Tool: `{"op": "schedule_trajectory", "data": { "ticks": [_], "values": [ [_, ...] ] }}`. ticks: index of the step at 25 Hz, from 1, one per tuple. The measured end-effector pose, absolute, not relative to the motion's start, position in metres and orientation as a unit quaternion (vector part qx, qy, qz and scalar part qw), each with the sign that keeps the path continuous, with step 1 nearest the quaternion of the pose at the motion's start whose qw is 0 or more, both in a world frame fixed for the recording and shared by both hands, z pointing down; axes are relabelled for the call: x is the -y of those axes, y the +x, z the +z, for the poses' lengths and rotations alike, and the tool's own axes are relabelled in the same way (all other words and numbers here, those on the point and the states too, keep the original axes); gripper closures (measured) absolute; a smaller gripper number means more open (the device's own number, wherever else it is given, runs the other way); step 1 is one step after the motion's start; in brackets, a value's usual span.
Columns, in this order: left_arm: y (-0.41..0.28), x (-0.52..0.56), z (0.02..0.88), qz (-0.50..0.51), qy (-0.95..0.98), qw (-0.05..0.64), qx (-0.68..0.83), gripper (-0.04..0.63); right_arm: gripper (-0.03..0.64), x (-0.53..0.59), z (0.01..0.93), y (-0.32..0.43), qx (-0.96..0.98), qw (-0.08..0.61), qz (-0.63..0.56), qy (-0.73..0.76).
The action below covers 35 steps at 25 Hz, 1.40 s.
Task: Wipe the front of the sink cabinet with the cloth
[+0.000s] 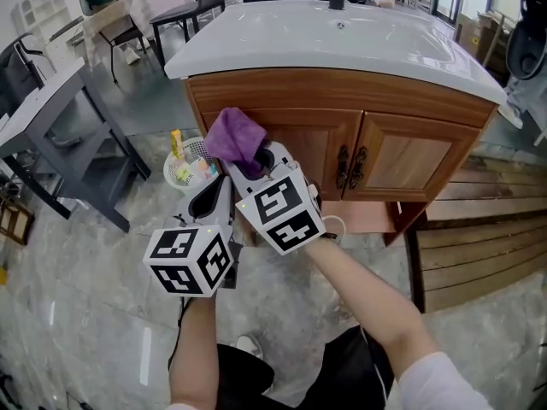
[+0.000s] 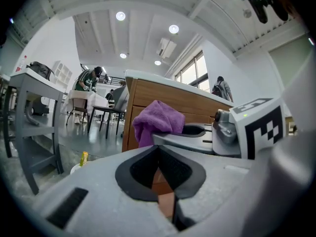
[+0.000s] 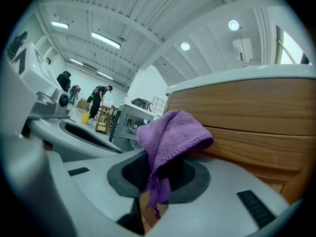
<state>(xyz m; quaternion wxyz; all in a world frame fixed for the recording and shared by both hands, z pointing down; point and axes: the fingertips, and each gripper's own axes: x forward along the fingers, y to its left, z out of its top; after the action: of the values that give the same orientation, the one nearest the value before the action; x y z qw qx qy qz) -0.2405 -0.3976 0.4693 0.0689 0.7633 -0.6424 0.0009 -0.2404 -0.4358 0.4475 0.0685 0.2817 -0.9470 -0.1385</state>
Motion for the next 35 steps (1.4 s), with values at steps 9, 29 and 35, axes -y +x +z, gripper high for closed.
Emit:
{"op": "schedule_trajectory", "data": {
  "ticks": [9,29,35],
  "values": [
    [-0.222,0.397,0.476,0.005,0.768,0.062,0.638,0.589,0.540,0.439,0.448,-0.200,0.935,0.067,-0.144,0.318],
    [-0.111,0.417,0.479,-0.019,0.835,0.078,0.544,0.589,0.540,0.457,0.453,-0.073,0.899,0.066,-0.115,0.418],
    [-0.072,0.419,0.481,-0.014,0.856,0.076,0.511,0.589,0.540,0.460,0.444,-0.035,0.886,0.058,-0.111,0.446]
  ]
}}
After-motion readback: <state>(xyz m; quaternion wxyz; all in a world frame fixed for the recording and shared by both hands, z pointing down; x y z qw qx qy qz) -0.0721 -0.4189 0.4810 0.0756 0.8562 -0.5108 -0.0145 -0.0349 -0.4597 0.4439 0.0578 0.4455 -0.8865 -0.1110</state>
